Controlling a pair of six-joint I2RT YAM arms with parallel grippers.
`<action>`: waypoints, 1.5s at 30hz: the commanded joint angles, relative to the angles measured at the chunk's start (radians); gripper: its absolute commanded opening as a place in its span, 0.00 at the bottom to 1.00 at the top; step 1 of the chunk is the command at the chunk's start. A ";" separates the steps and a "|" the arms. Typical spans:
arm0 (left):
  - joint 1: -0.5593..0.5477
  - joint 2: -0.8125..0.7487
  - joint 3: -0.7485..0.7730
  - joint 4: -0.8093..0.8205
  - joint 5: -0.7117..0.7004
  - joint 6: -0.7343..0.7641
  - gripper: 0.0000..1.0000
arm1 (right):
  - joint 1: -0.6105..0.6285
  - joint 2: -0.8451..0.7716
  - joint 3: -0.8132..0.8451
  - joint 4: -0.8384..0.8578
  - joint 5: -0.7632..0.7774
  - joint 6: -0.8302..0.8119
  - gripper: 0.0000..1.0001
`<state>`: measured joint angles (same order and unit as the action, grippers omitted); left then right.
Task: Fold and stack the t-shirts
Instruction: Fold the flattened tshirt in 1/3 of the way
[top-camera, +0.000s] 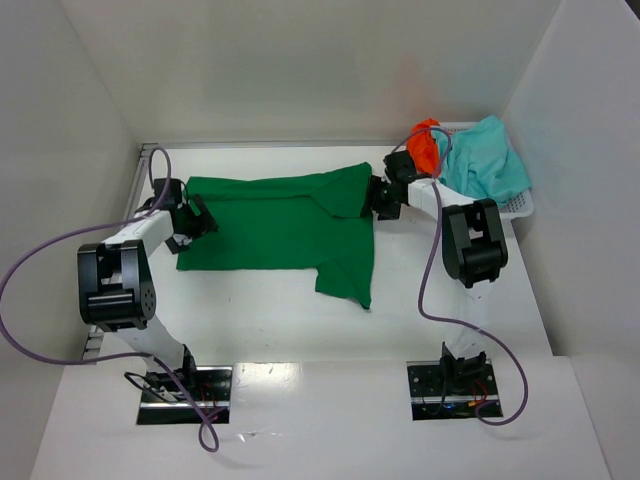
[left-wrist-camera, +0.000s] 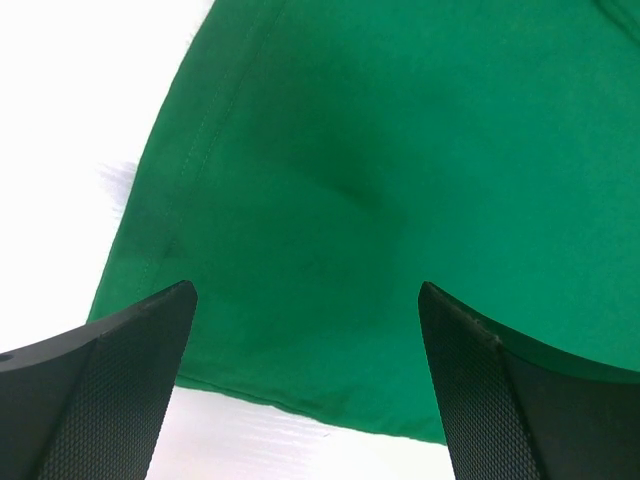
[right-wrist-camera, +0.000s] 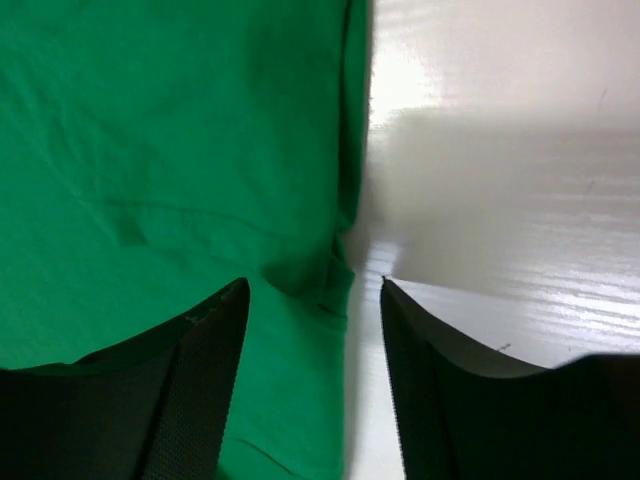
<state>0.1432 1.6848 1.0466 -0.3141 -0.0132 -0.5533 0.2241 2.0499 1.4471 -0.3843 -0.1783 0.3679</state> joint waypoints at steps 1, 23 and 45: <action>-0.001 0.006 0.049 0.023 -0.002 0.009 0.99 | 0.008 0.016 0.053 0.013 0.013 -0.003 0.60; 0.009 -0.005 0.076 -0.037 -0.001 0.036 0.99 | -0.046 0.127 0.222 -0.082 0.166 -0.001 0.00; -0.129 -0.036 -0.017 -0.057 0.045 0.000 0.93 | -0.091 0.069 0.075 -0.062 0.200 -0.001 0.00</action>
<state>0.0322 1.6859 1.0443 -0.3534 0.0410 -0.5304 0.1368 2.1578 1.5764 -0.4076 -0.0322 0.3752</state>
